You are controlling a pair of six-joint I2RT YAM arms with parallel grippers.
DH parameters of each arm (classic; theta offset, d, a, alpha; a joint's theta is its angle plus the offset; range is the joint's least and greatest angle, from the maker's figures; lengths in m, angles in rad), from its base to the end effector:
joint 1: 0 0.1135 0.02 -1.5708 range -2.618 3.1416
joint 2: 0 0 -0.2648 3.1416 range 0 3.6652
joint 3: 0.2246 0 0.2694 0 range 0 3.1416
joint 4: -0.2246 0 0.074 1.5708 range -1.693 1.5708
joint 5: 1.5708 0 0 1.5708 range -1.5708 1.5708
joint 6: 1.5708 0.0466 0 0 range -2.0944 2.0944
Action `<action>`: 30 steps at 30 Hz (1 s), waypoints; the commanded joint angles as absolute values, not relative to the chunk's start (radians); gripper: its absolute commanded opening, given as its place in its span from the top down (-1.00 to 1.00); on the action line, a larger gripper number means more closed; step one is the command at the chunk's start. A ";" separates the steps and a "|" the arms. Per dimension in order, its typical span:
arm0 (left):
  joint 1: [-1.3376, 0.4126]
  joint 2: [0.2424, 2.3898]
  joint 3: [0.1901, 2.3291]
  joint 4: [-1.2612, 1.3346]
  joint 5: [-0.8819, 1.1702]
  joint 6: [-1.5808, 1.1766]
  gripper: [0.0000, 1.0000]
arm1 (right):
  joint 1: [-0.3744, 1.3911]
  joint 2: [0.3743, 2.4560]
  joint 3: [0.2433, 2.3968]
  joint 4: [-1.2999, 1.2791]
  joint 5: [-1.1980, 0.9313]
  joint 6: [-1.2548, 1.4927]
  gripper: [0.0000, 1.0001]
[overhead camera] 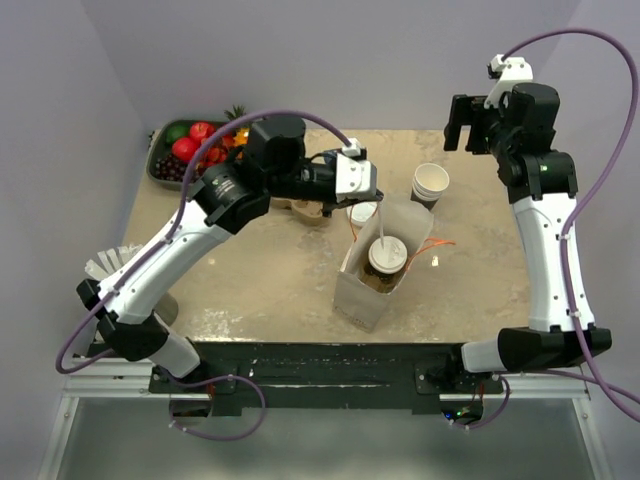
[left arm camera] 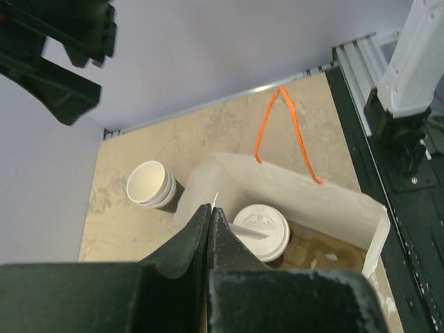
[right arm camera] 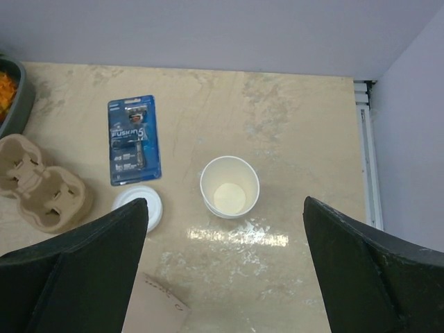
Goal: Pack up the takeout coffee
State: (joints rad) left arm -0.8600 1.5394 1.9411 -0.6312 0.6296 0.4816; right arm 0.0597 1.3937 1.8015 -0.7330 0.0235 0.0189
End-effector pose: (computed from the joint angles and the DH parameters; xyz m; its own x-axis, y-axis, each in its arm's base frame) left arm 0.2002 -0.2746 0.5107 0.3255 0.1958 -0.9251 0.9432 0.0024 0.3323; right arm 0.3044 0.0171 0.4949 -0.3196 -0.0002 -0.9476 -0.0314 0.9995 0.0104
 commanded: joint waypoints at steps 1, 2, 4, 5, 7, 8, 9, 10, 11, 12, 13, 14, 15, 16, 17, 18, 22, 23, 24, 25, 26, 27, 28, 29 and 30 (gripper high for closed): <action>-0.897 1.554 1.944 -0.735 0.558 0.676 1.00 | 0.057 1.379 1.810 -0.733 -0.018 -0.025 -0.93; -0.899 1.566 1.948 -0.756 0.567 0.686 1.00 | 0.057 1.379 1.812 -0.736 -0.021 -0.025 -0.93; -0.902 1.583 1.971 -0.804 0.586 0.709 1.00 | 0.057 1.384 1.816 -0.742 -0.026 -0.023 -0.93; -0.903 1.603 1.982 -0.816 0.592 0.712 1.00 | 0.057 1.385 1.821 -0.744 -0.034 -0.021 -0.93; -0.905 1.624 2.020 -0.854 0.606 0.721 1.00 | 0.057 1.390 1.822 -0.749 -0.043 -0.018 -0.93; -0.907 1.650 2.032 -0.865 0.603 0.724 0.99 | 0.055 1.391 1.825 -0.750 -0.052 -0.017 -0.93; -0.907 1.663 2.045 -0.885 0.600 0.726 0.45 | 0.055 1.394 1.828 -0.758 -0.061 -0.020 -0.93; -0.907 1.670 2.066 -0.885 0.592 0.719 0.18 | 0.055 1.404 1.833 -0.767 -0.066 -0.020 -0.93; -0.908 1.680 2.071 -0.874 0.581 0.707 -0.03 | 0.055 1.405 1.841 -0.773 -0.071 -0.021 -0.93; -0.907 1.678 2.074 -0.827 0.548 0.674 -0.26 | 0.055 1.410 1.844 -0.788 -0.084 -0.029 -0.93; -0.907 1.674 2.071 -0.796 0.528 0.661 -0.33 | 0.055 1.416 1.850 -0.798 -0.093 -0.034 -0.93; -0.907 1.658 2.066 -0.763 0.503 0.651 -0.39 | 0.055 1.420 1.868 -0.807 -0.109 -0.043 -0.94; -0.907 1.649 2.063 -0.680 0.453 0.628 -0.47 | 0.055 1.427 1.882 -0.836 -0.129 -0.064 -0.96; -0.904 1.638 2.051 -0.632 0.421 0.615 -0.54 | 0.055 1.437 1.894 -0.851 -0.132 -0.074 -0.97; -0.904 1.614 2.042 -0.586 0.387 0.608 -0.66 | 0.055 1.446 1.926 -0.870 -0.130 -0.078 -0.98; -0.900 1.600 2.031 -0.495 0.321 0.597 -0.74 | 0.055 1.453 1.942 -0.896 -0.079 -0.065 -0.98; -0.844 1.543 1.961 -0.299 0.134 0.536 -0.99 | 0.055 1.506 2.042 -0.969 0.168 0.055 -0.98; -0.816 1.533 1.957 -0.261 0.103 0.507 -0.99 | 0.055 1.520 2.074 -0.976 0.228 0.060 -0.98; -0.781 1.531 1.957 -0.255 0.083 0.445 -0.99 | 0.055 1.525 2.085 -0.976 0.273 0.063 -0.98; -0.711 1.529 1.957 -0.247 0.071 0.413 -0.99 | 0.055 1.523 2.092 -0.966 0.357 0.064 -0.98; -0.681 1.529 1.957 -0.244 0.036 0.391 -0.99 | 0.055 1.523 2.104 -0.948 0.382 0.064 -0.98; -0.651 1.531 1.956 -0.245 0.022 0.364 -0.99 | 0.055 1.525 2.114 -0.940 0.397 0.061 -0.98; -0.591 1.531 1.953 -0.247 0.015 0.350 -0.99 | 0.055 1.525 2.123 -0.933 0.405 0.060 -0.98; -0.560 1.528 1.950 -0.252 0.015 0.333 -0.99 | 0.055 1.525 2.146 -0.916 0.413 0.058 -0.98; -0.526 1.526 1.939 -0.252 0.017 0.309 -0.99 | 0.055 1.525 2.161 -0.905 0.414 0.058 -0.98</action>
